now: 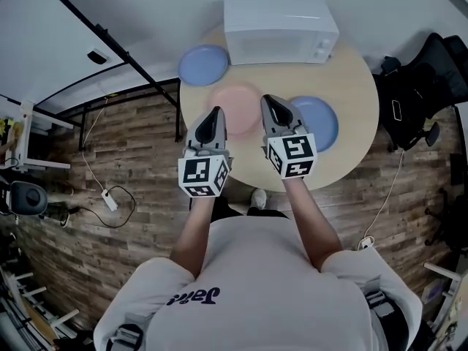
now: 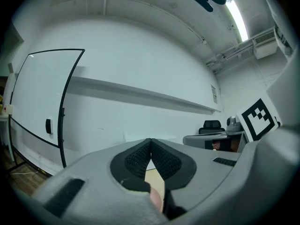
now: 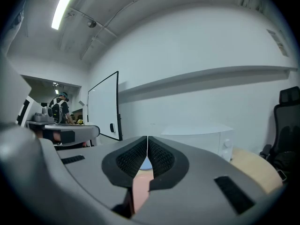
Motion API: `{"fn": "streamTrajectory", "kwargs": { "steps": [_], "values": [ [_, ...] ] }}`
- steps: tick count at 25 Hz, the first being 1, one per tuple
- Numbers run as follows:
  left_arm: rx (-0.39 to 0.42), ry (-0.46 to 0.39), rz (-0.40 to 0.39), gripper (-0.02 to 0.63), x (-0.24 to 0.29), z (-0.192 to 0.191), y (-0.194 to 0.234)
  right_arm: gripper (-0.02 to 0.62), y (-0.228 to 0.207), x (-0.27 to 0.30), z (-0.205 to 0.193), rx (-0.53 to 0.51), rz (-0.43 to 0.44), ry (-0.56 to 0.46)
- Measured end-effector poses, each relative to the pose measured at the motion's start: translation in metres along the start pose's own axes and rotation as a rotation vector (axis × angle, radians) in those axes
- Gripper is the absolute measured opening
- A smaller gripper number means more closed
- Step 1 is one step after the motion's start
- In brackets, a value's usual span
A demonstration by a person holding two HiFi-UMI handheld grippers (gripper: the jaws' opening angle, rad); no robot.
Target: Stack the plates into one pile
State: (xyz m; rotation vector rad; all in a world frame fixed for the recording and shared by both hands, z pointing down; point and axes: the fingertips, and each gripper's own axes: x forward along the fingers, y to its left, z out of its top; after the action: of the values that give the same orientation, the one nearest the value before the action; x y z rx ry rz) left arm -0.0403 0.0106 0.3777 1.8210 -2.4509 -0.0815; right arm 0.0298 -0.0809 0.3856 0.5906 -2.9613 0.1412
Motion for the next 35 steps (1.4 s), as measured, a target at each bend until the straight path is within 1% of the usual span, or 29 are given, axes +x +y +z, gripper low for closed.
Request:
{"fn": "streamTrajectory", "kwargs": {
  "steps": [5, 9, 15, 20, 26, 28, 29, 32, 35],
  "values": [
    [-0.006, 0.044, -0.013, 0.014, 0.014, -0.018, 0.019, 0.018, 0.008, 0.026, -0.016, 0.005, 0.021, 0.047],
    [-0.027, 0.112, -0.05, 0.014, 0.035, -0.04, 0.039, 0.018, 0.012, 0.052, -0.04, 0.002, 0.026, 0.127],
    [-0.078, 0.224, -0.081, 0.015, 0.064, -0.086, 0.075, 0.018, 0.0, 0.088, -0.085, 0.019, -0.032, 0.252],
    [-0.146, 0.332, -0.083, 0.015, 0.081, -0.135, 0.106, 0.018, -0.019, 0.105, -0.13, 0.056, -0.099, 0.366],
    [-0.157, 0.46, -0.112, 0.015, 0.089, -0.192, 0.126, 0.018, -0.036, 0.104, -0.188, 0.114, -0.159, 0.495],
    [-0.149, 0.494, -0.124, 0.015, 0.091, -0.208, 0.131, 0.018, -0.04, 0.103, -0.204, 0.13, -0.17, 0.528],
    [-0.139, 0.51, -0.128, 0.015, 0.093, -0.215, 0.134, 0.018, -0.042, 0.103, -0.212, 0.126, -0.174, 0.544],
    [-0.101, 0.554, -0.142, 0.015, 0.098, -0.236, 0.142, 0.02, -0.047, 0.104, -0.232, 0.068, -0.183, 0.592],
    [-0.101, 0.589, -0.142, 0.015, 0.101, -0.252, 0.15, 0.02, -0.057, 0.106, -0.25, 0.062, -0.201, 0.629]
  ]
}}
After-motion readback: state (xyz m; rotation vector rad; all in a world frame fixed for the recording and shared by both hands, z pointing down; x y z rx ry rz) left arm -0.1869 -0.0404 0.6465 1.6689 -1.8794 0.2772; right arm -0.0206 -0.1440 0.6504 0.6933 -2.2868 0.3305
